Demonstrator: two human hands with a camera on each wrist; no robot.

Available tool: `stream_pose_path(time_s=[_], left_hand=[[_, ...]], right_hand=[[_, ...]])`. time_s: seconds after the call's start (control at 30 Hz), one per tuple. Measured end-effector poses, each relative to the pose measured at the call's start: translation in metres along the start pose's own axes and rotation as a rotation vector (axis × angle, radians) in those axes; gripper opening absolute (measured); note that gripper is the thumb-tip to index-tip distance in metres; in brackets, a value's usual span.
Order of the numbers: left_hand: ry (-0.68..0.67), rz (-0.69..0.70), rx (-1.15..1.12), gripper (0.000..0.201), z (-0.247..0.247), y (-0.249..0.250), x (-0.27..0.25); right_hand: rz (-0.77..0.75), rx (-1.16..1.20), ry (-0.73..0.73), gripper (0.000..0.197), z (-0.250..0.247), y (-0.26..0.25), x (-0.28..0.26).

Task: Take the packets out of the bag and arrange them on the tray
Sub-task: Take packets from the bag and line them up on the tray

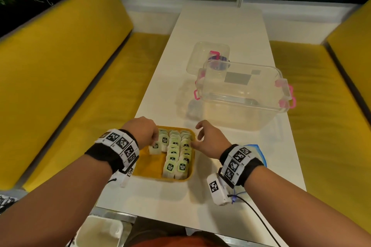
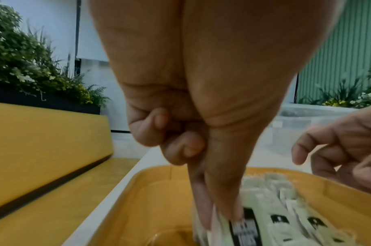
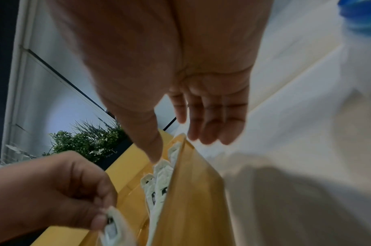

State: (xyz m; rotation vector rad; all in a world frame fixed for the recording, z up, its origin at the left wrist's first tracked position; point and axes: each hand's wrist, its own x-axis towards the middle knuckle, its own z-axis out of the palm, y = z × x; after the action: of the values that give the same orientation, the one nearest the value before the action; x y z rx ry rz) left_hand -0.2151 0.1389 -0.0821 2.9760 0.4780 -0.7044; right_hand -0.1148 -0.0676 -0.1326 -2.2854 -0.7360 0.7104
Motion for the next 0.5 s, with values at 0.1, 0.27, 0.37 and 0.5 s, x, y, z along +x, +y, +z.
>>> stream_pose_path(time_s=[0.1, 0.27, 0.37, 0.5], left_hand=[[-0.112, 0.022, 0.025, 0.011, 0.005, 0.004, 0.011], [-0.013, 0.012, 0.024, 0.015, 0.010, 0.013, 0.026], [0.017, -0.002, 0.028, 0.017, 0.014, 0.016, 0.031], [0.010, -0.014, 0.044, 0.015, 0.015, 0.016, 0.031]], right_hand=[[0.048, -0.020, -0.130, 0.067, 0.001, -0.001, 0.002], [0.052, 0.005, -0.178, 0.070, 0.003, 0.000, 0.004], [0.054, 0.037, -0.184, 0.070, 0.004, 0.002, 0.005], [0.056, 0.034, -0.149, 0.072, 0.001, 0.003, 0.003]])
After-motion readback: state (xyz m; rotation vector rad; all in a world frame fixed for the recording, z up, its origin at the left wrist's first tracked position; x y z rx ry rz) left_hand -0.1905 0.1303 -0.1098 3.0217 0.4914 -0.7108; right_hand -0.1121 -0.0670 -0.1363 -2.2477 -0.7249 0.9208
